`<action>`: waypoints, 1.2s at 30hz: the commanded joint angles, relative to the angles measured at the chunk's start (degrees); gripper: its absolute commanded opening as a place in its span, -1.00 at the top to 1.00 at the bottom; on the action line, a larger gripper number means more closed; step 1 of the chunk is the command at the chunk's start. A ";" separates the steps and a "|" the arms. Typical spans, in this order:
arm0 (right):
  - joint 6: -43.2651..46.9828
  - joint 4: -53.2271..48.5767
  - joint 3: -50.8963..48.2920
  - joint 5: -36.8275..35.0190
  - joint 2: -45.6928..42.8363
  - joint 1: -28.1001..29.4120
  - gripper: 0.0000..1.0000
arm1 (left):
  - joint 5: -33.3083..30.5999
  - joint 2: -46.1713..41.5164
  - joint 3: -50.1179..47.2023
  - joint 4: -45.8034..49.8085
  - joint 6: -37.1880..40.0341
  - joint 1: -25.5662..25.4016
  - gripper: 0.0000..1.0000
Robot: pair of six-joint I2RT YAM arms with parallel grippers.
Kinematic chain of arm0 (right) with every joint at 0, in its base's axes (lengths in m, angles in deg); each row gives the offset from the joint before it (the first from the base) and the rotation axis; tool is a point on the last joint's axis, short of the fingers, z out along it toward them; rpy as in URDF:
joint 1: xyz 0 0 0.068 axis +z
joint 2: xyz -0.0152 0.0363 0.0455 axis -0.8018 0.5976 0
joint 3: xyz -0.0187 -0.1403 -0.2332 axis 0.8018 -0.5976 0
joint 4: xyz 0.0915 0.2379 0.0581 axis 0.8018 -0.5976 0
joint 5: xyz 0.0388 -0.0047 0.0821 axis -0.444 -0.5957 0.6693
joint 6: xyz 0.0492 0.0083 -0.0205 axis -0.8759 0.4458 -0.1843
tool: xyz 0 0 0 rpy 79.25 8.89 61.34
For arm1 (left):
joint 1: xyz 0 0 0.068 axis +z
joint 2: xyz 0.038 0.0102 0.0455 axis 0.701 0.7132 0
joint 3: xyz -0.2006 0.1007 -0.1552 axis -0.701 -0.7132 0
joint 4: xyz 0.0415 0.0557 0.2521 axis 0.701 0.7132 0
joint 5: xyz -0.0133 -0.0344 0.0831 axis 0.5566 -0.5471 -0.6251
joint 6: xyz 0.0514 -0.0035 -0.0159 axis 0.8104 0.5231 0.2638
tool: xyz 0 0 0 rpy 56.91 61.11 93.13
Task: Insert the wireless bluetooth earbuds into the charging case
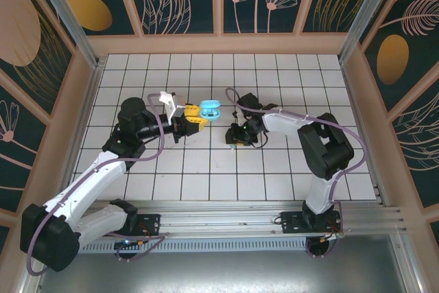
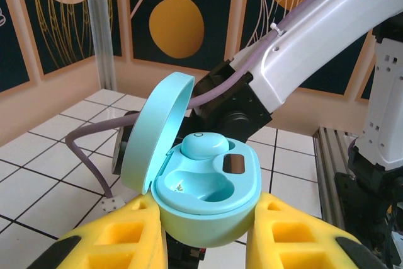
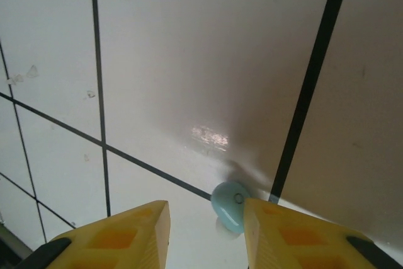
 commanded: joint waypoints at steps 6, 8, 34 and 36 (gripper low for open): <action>0.97 -5.34 3.18 -6.35 1.05 1.68 0.28 | -0.28 -0.69 0.18 -0.05 1.10 -0.17 1.00; 0.97 -5.61 3.28 -6.97 1.13 1.94 0.28 | -0.24 -0.57 0.30 -0.17 1.10 -0.17 1.00; 0.70 -6.41 4.63 -10.34 4.96 5.18 0.47 | -0.70 -1.58 -0.03 0.62 1.37 -0.17 1.00; 0.70 -6.52 4.86 -10.54 5.07 5.31 0.51 | -0.81 -1.57 -0.02 0.75 1.36 -0.17 1.00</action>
